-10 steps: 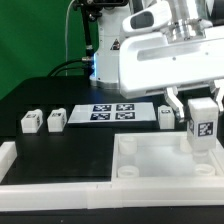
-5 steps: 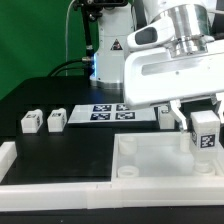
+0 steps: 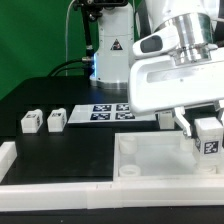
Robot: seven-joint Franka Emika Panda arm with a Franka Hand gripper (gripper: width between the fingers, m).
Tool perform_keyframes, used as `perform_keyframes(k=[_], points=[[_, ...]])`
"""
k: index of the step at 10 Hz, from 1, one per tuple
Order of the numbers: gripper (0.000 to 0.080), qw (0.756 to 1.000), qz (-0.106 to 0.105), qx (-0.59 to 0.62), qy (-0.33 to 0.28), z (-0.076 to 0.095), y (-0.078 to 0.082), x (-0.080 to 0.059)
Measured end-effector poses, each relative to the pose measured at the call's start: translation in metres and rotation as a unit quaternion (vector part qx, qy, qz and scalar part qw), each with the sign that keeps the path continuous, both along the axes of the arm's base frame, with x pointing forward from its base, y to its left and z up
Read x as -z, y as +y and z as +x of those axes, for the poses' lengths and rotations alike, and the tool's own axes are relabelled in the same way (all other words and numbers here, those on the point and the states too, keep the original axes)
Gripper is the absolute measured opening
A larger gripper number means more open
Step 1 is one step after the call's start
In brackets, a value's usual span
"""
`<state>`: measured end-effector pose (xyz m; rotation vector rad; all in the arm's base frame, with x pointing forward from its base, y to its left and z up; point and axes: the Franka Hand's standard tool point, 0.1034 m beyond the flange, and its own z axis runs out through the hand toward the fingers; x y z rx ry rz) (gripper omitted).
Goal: Assemble one leg
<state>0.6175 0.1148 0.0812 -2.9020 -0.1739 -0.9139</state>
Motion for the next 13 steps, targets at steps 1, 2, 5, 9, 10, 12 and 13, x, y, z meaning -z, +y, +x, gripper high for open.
perform_keyframes(k=[1,2,5,9,10,12,13], points=[[0.0291,1.0,0.0,0.0,-0.002,0.0,0.0,0.0002],[0.0291,1.0,0.0,0.0,-0.002,-0.0008,-0.0001,0.0015],[0.0291,1.0,0.0,0.001,0.004,-0.0014,-0.0003,0.0036],[0.0622,1.0,-0.001,0.0,0.009,-0.0026,-0.0003,0.0057],[0.0622,1.0,-0.001,0.0,0.009,-0.0027,-0.0003,0.0057],[0.0647,1.0,-0.001,0.0,0.009,-0.0027,-0.0003,0.0059],[0.0647,1.0,-0.001,0.0,0.009,-0.0027,-0.0003,0.0059]])
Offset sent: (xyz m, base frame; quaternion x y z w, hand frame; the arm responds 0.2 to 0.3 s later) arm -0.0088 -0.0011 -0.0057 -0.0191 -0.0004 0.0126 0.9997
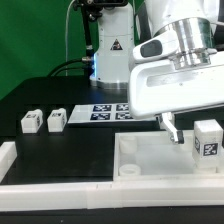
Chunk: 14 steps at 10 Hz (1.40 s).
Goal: Assemble one leg
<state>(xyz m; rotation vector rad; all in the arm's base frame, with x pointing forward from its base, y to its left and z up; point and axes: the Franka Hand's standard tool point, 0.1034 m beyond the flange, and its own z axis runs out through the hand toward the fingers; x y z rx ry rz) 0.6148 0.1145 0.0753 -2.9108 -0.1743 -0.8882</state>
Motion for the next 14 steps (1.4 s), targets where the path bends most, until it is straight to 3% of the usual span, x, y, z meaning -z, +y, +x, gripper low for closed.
perform_keyframes(k=[3,4,6,10,12,14], points=[[0.0648,1.0,-0.001,0.0,0.003,0.0,-0.001,0.0],[0.0648,1.0,-0.002,-0.002,0.029,0.002,-0.002,-0.003],[0.0648,0.999,-0.002,-0.004,0.047,0.013,-0.002,-0.021],[0.0648,0.971,-0.008,-0.017,0.239,0.014,-0.007,-0.015],[0.0648,0.939,-0.008,-0.026,0.344,0.013,-0.004,-0.014],[0.0648,0.941,-0.007,-0.026,0.338,0.019,-0.002,-0.009]])
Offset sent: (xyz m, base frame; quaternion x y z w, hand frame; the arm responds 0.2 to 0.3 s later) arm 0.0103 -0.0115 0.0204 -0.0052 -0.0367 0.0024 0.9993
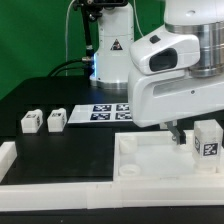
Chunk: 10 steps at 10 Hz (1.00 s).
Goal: Assemble one leg
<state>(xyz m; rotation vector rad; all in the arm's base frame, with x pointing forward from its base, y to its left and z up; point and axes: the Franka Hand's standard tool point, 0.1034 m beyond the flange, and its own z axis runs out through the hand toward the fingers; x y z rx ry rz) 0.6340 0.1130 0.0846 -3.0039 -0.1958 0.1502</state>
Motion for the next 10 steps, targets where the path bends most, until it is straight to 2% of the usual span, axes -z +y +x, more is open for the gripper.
perform_keyframes(k=[2,4,5,6,8,10], points=[[0.0648,1.0,0.0,0.0,-0.002,0.0009,-0.0002,0.0004],[0.0389,1.0,0.0,0.0,-0.002,0.0009,-0.0003,0.0004],[0.0389,1.0,-0.001,0.01,-0.001,0.001,-0.0004,0.0003],[0.0292,1.0,-0.002,0.022,0.001,0.001,-0.0009,0.0004],[0.0292,1.0,-0.003,0.03,-0.002,0.0017,-0.0004,0.0006],[0.0292,0.98,-0.009,0.195,-0.025,-0.0044,-0.0044,0.0006]])
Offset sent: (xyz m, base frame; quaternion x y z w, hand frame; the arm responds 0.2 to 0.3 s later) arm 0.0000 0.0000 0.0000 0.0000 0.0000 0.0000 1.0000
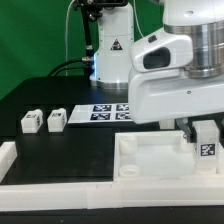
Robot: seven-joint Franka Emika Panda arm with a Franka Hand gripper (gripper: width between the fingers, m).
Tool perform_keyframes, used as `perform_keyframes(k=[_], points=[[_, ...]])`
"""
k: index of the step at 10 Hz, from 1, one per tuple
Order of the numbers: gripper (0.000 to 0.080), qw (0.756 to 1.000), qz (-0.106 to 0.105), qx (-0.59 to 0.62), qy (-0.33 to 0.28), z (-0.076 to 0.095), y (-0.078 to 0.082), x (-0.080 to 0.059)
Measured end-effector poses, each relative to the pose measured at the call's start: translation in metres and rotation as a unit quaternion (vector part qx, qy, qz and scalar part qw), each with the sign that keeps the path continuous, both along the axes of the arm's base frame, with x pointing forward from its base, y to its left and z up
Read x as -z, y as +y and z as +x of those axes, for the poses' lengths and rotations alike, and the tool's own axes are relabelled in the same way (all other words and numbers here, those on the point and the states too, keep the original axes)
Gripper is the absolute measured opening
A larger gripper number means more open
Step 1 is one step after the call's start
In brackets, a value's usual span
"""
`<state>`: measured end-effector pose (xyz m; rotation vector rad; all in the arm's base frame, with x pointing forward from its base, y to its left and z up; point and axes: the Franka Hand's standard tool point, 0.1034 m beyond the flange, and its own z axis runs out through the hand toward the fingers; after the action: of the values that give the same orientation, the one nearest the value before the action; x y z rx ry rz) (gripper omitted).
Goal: Assemble one leg
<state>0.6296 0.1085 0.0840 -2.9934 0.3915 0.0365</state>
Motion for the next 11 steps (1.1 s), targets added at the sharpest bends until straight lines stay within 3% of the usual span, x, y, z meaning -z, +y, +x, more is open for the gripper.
perform_keyframes(k=[2,4,7,8,11], points=[[0.0292,0.985,0.002,0.17,-0.002,-0.0013,-0.0032,0.0001],[0.0294,0.941,0.011,0.337,0.016,0.001,-0.0057,0.0003],[0.0294,0.871,0.009,0.49,0.04,-0.0011,-0.0053,0.0009],[0.0294,0.861,0.007,0.507,0.044,-0.0016,-0.0046,0.0009],[0.0294,0.867,0.004,0.497,0.042,-0.0032,-0.0001,0.001]])
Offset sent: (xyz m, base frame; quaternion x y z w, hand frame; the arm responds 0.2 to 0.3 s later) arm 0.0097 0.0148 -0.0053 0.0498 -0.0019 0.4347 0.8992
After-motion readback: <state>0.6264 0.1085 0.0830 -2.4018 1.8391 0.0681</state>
